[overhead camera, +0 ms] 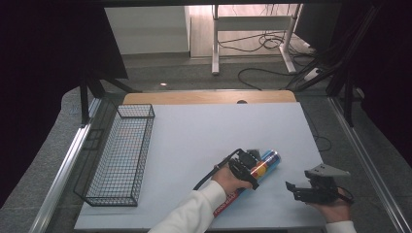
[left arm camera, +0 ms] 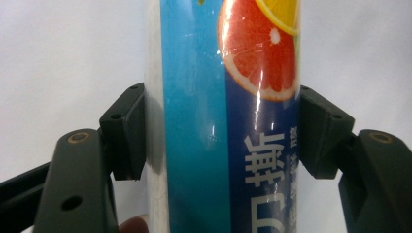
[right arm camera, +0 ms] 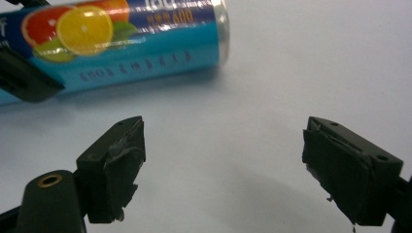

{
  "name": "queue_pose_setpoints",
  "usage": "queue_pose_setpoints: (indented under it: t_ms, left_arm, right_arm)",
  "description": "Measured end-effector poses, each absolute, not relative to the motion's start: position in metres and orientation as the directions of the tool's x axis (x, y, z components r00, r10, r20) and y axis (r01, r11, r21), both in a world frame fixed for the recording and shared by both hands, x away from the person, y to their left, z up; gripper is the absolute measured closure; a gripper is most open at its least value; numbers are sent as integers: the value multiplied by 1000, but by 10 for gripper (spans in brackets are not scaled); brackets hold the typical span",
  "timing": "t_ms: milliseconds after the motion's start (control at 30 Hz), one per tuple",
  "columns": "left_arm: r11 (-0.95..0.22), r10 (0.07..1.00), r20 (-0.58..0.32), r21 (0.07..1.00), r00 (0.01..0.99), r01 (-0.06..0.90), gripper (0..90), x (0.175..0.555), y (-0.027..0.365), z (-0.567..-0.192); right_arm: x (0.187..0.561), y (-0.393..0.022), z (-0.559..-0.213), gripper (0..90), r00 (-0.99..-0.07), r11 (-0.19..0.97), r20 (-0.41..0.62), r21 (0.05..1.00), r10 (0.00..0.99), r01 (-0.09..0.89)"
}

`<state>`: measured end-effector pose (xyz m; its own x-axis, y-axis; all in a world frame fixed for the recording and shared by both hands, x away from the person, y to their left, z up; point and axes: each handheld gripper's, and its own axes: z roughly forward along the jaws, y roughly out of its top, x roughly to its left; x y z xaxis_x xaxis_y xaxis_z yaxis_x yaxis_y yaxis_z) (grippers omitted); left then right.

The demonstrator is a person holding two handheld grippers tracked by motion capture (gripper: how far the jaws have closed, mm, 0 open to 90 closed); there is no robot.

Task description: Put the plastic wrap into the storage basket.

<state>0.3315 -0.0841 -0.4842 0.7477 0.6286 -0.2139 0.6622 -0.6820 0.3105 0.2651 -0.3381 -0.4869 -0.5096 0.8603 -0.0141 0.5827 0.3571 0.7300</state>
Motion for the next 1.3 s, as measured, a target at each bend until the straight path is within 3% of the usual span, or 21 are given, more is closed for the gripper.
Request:
queue_pose_setpoints:
  t_ms: [667,1300]
  left_arm:
    - [-646,637,-233,359,735,674,318,351,-25,-417]
    - [-600,700,-193,362,688,713,318,361,31,-393]
  right_arm:
    - [265,-338,-488,164,-503,356,-19,729,864,585]
    - [266,-337,-488,163,-504,360,-21,727,863,585]
